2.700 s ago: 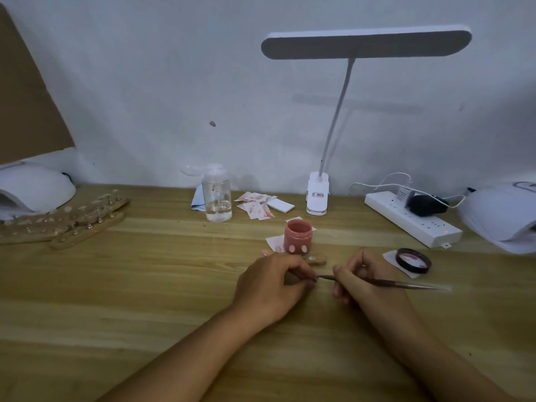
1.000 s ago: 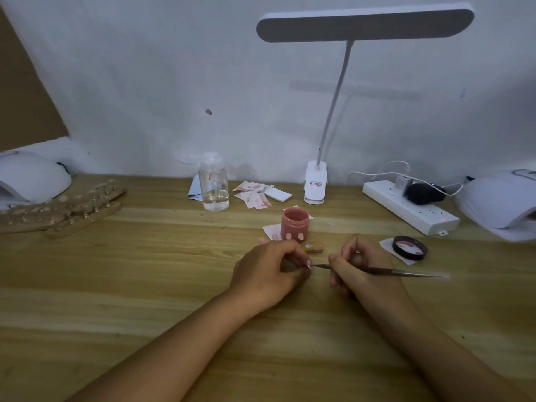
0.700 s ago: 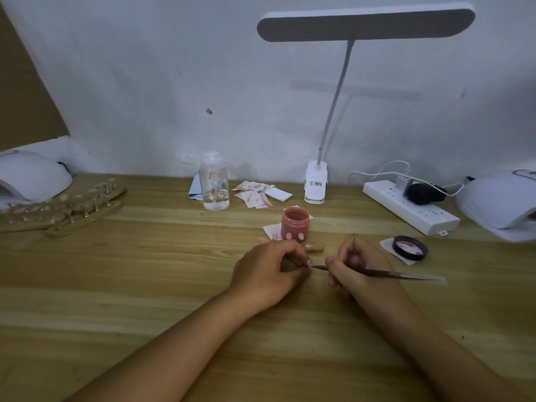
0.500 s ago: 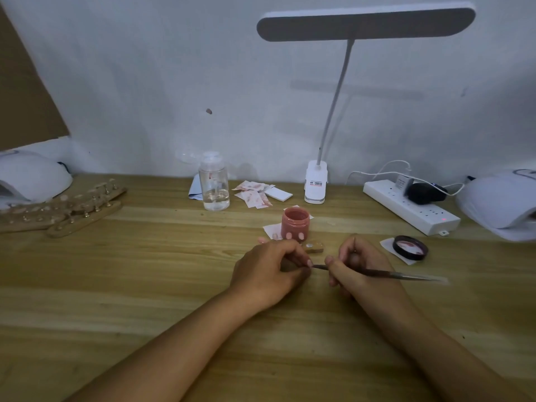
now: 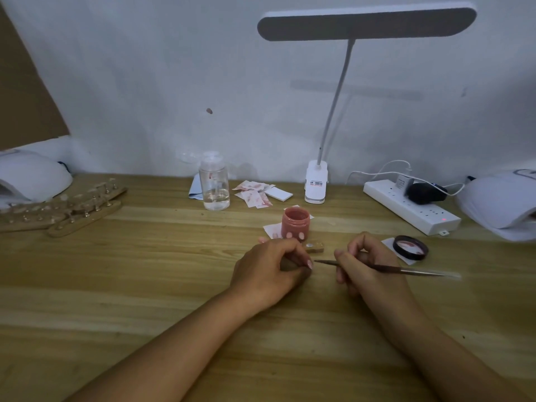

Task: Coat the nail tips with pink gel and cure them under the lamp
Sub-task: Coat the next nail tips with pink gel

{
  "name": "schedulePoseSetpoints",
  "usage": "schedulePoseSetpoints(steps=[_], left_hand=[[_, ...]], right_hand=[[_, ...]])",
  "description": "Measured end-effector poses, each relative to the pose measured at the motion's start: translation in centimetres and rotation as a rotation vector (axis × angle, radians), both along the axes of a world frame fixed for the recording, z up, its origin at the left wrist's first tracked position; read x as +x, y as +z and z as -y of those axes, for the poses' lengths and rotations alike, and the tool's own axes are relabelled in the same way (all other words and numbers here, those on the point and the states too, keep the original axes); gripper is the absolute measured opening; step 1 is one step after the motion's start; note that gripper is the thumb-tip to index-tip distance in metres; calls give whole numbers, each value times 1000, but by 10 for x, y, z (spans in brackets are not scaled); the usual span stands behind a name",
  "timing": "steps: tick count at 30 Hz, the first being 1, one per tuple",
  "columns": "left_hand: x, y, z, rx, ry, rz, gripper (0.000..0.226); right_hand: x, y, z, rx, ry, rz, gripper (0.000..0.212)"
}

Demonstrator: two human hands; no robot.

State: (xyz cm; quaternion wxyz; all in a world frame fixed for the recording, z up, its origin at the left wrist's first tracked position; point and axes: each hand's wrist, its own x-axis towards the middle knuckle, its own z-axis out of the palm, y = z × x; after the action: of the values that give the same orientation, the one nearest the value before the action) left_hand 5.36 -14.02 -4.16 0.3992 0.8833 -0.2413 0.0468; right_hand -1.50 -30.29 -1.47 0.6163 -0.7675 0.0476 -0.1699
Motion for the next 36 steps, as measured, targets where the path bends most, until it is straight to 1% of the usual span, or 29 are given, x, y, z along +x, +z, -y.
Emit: schedulePoseSetpoints(steps=[2,7,18,27,36], left_hand=[[0,0,0,-5,-5,3,18],[0,0,0,0,-10,26,18],[-1,-1,0,33,-14,90,17],[-2,-2,0,39,0,118,15],[-4,-1,-1,51,-15,153,16]], right_hand=[[0,1,0,39,-14,0,18],[0,0,-1,-62,12,-47,20],[2,-2,0,-89,-22,-59,13],[4,-6,2,-92,-37,-16,15],[4,-6,1,-107,34,15,20]])
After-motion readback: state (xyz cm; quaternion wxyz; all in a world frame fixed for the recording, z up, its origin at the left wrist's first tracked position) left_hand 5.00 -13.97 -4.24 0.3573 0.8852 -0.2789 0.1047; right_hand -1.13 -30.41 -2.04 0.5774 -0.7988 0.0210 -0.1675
